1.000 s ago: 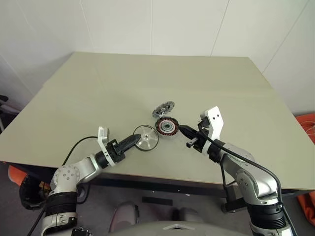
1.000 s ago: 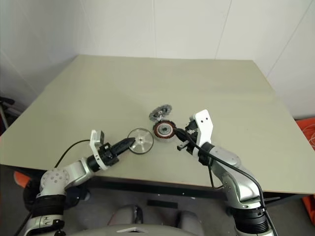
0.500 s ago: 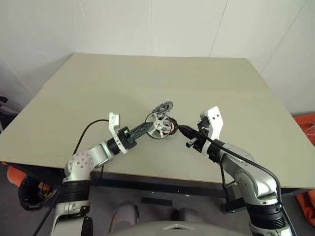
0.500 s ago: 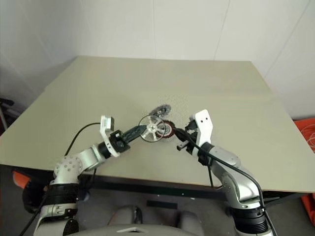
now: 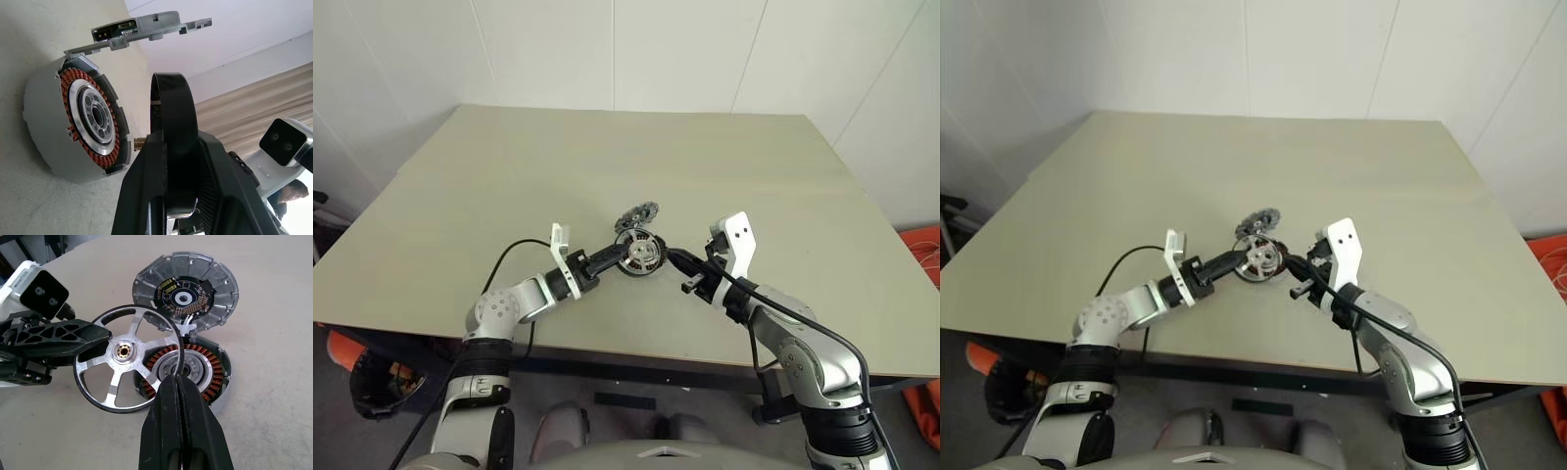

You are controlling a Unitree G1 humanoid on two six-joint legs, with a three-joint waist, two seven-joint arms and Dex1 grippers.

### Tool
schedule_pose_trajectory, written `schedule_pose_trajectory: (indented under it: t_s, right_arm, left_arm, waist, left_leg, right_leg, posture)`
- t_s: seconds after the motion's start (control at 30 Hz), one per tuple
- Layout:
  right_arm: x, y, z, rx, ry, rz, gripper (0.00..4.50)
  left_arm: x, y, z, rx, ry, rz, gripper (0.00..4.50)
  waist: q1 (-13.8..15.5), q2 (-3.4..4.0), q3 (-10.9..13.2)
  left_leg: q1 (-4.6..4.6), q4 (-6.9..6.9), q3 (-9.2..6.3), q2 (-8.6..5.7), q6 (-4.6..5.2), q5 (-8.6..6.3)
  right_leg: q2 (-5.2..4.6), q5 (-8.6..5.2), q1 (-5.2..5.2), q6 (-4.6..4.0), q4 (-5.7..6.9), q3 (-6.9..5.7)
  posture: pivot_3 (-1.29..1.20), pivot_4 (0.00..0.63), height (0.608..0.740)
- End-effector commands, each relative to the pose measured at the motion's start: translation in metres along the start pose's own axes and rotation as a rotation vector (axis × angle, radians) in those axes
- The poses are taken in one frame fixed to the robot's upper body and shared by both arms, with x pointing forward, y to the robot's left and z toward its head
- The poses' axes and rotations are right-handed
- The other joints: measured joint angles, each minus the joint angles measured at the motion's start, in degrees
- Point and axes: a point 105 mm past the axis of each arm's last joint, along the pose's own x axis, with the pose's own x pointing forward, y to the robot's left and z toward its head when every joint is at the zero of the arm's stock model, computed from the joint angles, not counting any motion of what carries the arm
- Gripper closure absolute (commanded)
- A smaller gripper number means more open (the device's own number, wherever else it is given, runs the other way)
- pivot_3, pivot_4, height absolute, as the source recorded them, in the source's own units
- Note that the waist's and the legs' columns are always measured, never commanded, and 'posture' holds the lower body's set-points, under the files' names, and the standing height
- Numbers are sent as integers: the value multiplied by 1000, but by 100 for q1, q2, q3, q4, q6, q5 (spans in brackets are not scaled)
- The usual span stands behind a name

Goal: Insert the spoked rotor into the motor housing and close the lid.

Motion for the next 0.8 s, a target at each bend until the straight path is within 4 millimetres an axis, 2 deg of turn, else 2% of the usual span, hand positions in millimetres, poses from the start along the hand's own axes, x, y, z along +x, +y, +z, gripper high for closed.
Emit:
schedule_pose_trajectory:
  t_s: [0.03, 0.4, 0.8]
  right_arm:
    - [0, 7, 17, -32, -66, 25, 4500]
    - [-1, 6, 18, -37, -67, 16, 4500]
    - [0, 7, 20, -40, -73, 22, 4500]
  left_arm:
    - [9, -9, 8, 12, -10, -43, 4037]
    - [28, 2, 15, -12, -43, -11, 4037]
    - [34, 3, 10, -5, -28, 36, 4037]
  waist:
    - [1, 0, 0]
    - [5, 0, 0]
    - [6, -1, 1]
  left_leg:
    - [0, 1, 0, 0, 0, 0]
    - [0, 7, -1, 1, 2, -1]
    - [-2, 10, -1, 1, 6, -4]
  right_leg:
    - [0, 0, 0, 0, 0, 0]
    - [-1, 0, 3, 0, 0, -1]
    - [-2, 1, 3, -2, 0, -1]
  posture:
    - [0, 0, 740]
    - [0, 0, 740]
    - [0, 0, 740]
